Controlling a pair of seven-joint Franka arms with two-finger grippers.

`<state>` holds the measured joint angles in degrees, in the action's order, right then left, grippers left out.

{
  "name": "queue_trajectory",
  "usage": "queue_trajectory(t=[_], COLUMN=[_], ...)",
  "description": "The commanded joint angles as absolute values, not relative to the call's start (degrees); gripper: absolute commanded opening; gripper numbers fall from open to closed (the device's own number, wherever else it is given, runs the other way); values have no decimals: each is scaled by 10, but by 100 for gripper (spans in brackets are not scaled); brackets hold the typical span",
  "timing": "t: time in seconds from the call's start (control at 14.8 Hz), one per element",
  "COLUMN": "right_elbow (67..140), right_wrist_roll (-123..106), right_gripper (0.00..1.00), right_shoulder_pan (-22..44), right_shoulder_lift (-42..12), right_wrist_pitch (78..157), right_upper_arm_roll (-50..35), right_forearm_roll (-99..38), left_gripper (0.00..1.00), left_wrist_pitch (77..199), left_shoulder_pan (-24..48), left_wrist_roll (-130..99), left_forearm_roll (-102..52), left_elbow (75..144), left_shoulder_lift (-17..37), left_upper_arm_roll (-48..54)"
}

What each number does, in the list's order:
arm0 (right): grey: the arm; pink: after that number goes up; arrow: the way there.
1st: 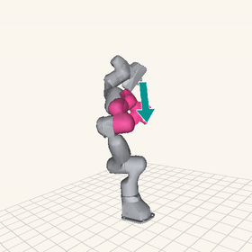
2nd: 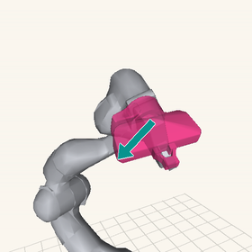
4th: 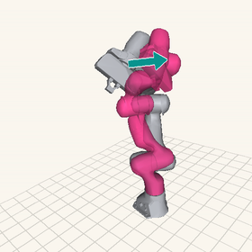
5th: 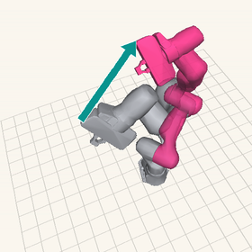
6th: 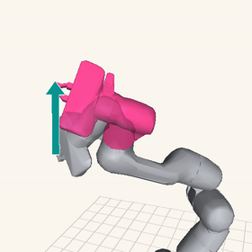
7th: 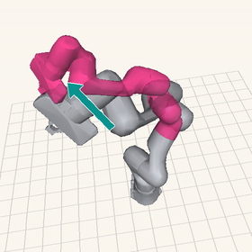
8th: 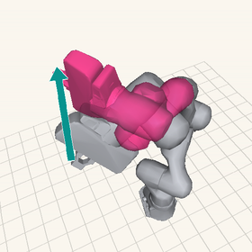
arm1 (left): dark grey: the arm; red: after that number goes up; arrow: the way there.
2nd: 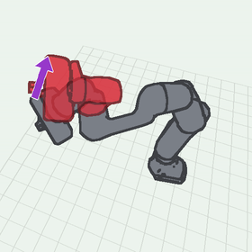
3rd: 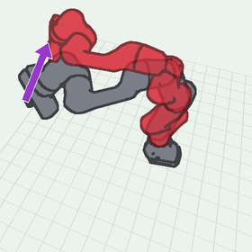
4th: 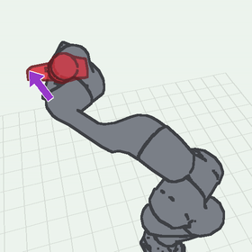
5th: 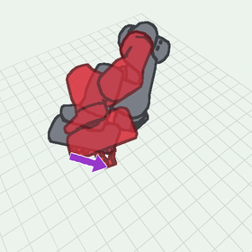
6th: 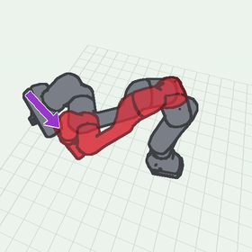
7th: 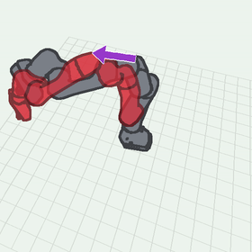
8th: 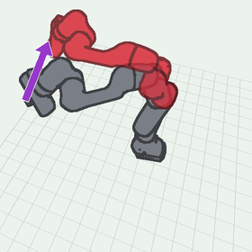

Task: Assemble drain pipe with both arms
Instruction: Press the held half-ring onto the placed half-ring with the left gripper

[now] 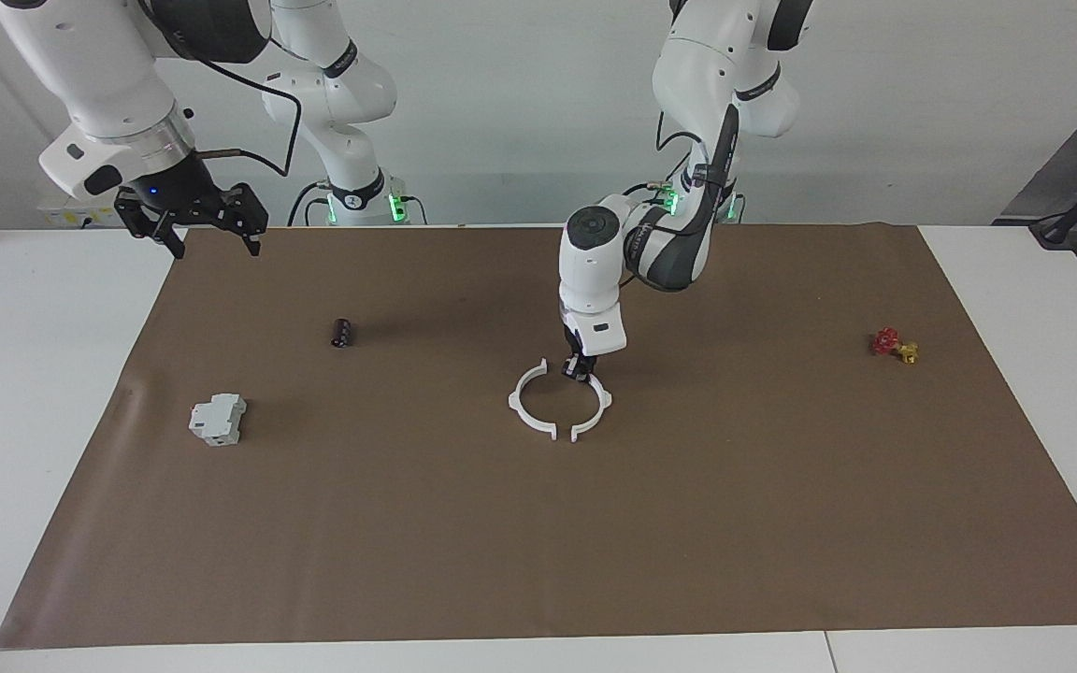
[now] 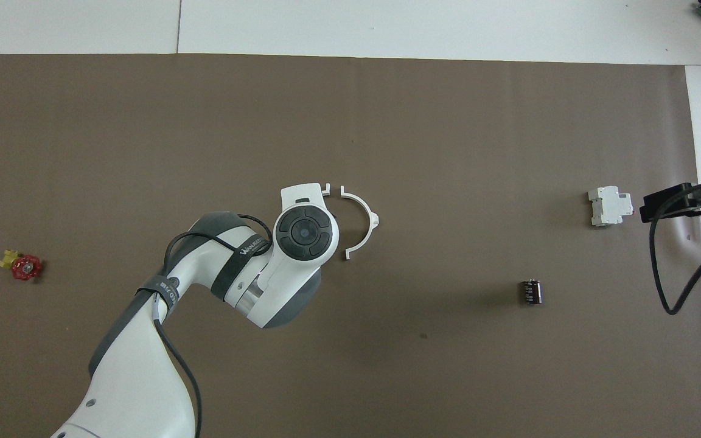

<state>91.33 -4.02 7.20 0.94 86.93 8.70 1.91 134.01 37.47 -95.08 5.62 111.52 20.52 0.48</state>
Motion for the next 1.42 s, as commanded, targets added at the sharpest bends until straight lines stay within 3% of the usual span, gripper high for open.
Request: queue_trajectory(t=[0.0,1.35], right_elbow=[918,918], right_wrist_roll=[-47,-47], right_gripper=[100,100], right_shoulder_pan=[67,67], right_shoulder_lift=[16,16], right_wrist_pitch=[867,867], right_upper_arm_roll=[85,84], right_forearm_roll=[9,9], left_gripper=[0,0], left_wrist_pitch=[1330,1332], left_shoulder_pan=[388,406], left_wrist_roll=[-969,-989], left_forearm_roll=[69,109], left_elbow=[1114,1092], left_shoulder_lift=[204,215], left_upper_arm_roll=[-5,-5])
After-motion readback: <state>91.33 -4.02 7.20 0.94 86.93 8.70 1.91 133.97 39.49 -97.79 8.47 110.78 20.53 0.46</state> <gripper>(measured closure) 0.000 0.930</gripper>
